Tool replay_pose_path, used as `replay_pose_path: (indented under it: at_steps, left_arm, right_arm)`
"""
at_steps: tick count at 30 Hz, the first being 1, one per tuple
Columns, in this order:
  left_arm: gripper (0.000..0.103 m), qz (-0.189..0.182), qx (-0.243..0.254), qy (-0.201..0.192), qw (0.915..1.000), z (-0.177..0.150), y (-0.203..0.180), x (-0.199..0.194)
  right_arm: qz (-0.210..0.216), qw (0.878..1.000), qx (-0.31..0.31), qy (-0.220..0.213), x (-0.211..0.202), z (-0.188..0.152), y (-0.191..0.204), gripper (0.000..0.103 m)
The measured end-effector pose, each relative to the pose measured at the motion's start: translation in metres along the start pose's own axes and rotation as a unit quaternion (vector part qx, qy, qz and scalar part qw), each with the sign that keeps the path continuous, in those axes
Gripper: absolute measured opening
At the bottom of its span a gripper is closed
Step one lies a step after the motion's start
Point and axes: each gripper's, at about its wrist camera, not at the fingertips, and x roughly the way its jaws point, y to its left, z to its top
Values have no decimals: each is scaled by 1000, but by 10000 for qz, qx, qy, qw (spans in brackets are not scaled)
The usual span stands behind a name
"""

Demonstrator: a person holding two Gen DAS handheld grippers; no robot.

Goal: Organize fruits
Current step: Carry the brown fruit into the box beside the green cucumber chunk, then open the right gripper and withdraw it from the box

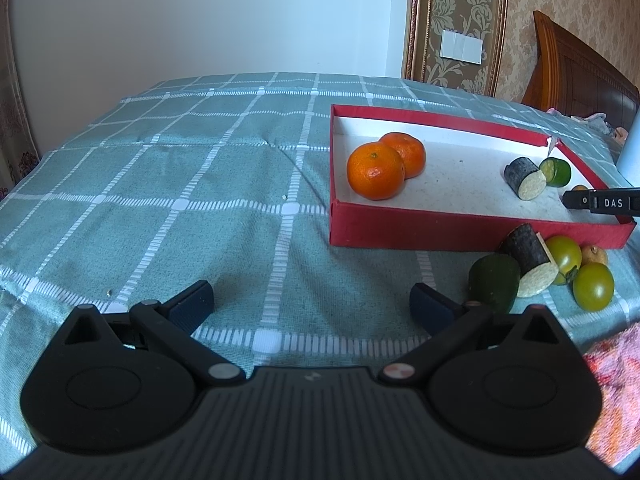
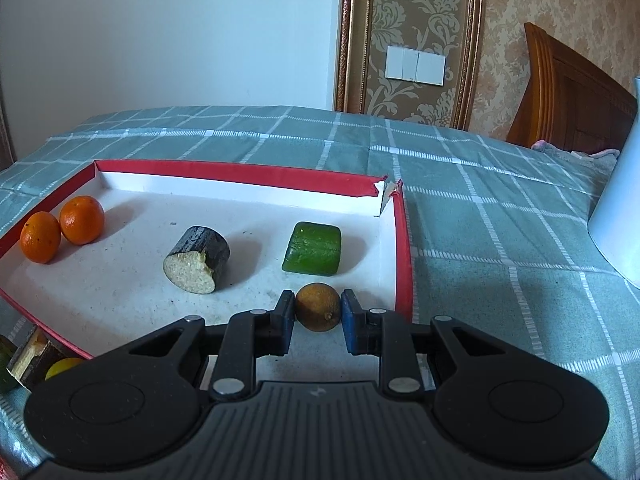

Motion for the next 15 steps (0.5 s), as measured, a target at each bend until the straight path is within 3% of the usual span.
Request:
replay_pose_path:
  at_steps: [10, 15]
  left_arm:
    - [103, 6, 8, 4, 10000, 0, 0, 1]
    - [103, 5, 6, 3, 10000, 0, 0, 1]
  right_arm:
    - [120, 9999, -29, 34, -7, -4, 1, 30]
    - [257, 9997, -36, 14, -10, -5, 2, 45]
